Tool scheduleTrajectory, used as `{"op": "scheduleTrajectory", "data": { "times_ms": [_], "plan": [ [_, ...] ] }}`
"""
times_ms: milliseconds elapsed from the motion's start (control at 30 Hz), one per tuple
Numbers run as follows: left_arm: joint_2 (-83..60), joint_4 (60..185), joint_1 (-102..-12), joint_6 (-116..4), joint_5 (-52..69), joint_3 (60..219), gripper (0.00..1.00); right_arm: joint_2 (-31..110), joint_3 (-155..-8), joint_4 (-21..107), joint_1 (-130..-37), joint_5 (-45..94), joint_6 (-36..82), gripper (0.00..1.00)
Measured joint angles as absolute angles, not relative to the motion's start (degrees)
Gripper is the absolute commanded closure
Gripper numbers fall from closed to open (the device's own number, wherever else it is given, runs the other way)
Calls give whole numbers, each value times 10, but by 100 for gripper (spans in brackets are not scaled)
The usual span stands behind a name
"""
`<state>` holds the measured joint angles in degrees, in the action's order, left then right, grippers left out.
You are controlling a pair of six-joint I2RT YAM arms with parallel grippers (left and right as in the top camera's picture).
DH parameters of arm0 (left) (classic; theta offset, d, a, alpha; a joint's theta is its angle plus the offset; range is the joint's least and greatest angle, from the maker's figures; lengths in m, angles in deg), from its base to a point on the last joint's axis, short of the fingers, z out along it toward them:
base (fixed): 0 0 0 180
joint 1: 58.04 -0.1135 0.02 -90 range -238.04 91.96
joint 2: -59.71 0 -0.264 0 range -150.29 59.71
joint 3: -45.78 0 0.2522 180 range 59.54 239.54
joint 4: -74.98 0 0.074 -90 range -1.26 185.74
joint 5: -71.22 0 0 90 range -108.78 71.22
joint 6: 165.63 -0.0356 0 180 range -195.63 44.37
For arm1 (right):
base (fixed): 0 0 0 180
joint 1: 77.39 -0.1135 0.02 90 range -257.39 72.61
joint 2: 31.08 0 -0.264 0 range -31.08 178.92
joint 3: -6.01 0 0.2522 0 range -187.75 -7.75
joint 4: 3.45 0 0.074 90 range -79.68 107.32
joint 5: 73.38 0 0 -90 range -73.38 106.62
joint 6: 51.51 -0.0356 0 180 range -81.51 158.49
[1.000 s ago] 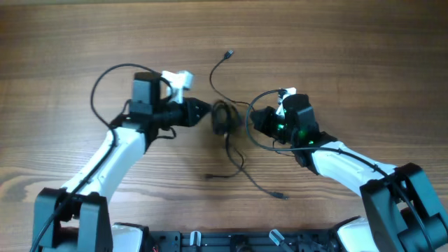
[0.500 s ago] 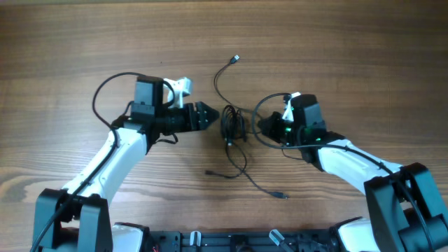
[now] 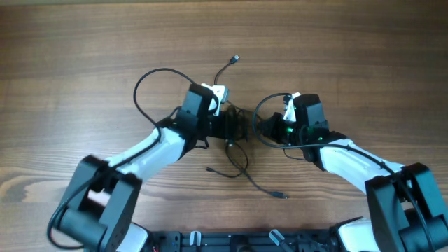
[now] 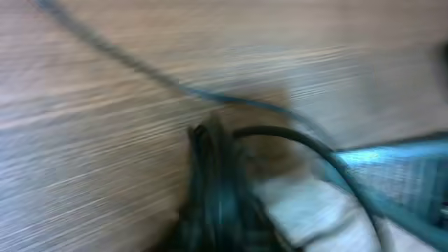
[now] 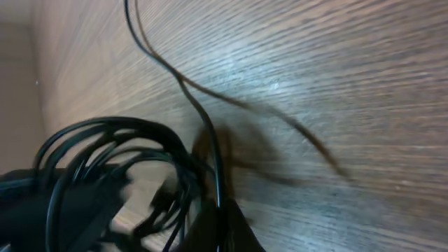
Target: Untangle cables
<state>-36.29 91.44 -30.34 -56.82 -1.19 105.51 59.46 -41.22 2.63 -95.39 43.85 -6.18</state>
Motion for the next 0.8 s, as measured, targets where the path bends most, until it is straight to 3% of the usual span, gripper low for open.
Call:
{"op": "scheduleTrajectory", "data": {
  "times_ms": [100, 167, 333, 367, 433, 500, 633, 800],
  "plan": [
    [-355, 956, -336, -561, -78, 1056, 96, 593, -413, 44, -941, 462, -23, 96],
    [-306, 1023, -410, -539, -114, 1054, 96, 573, -412, 93, -896, 477, 4, 96],
    [-137, 1087, -604, -488, -41, 1054, 96, 490, -414, 145, -765, 527, 22, 94],
    [-124, 1088, -629, -484, -24, 1054, 96, 479, -414, 147, -742, 529, 22, 83],
    [-114, 1086, -676, -481, 23, 1054, 96, 463, -414, 152, -707, 526, 24, 48],
    [-115, 1078, -704, -492, 60, 1054, 96, 460, -414, 155, -686, 529, 28, 29],
    [-115, 1078, -676, -578, 176, 1054, 94, 460, -414, 152, -708, 638, 101, 25],
    [-115, 1079, -588, -624, 240, 1054, 96, 460, -413, 78, -842, 708, 200, 26]
  ]
}}
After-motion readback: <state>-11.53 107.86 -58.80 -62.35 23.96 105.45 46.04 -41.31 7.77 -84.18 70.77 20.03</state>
